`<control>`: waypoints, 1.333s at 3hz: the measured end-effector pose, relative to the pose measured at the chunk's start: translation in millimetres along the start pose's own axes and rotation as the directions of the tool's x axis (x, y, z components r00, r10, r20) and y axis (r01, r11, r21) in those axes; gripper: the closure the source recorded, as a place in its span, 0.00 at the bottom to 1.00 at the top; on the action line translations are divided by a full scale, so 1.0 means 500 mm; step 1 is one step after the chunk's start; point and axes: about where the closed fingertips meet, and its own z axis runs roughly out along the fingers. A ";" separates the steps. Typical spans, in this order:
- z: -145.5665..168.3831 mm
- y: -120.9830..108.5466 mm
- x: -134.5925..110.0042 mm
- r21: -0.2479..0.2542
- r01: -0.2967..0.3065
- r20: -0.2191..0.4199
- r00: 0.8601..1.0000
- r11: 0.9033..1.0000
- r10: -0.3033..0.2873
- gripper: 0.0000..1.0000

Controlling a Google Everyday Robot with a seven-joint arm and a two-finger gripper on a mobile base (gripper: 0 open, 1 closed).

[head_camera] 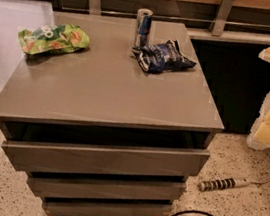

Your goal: Pick blue chip bag

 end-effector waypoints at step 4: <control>0.103 -0.234 0.052 0.111 -0.331 0.485 0.841 0.937 0.240 0.00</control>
Offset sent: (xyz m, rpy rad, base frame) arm 0.0727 -0.0354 0.0146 0.3665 -0.1566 -0.1859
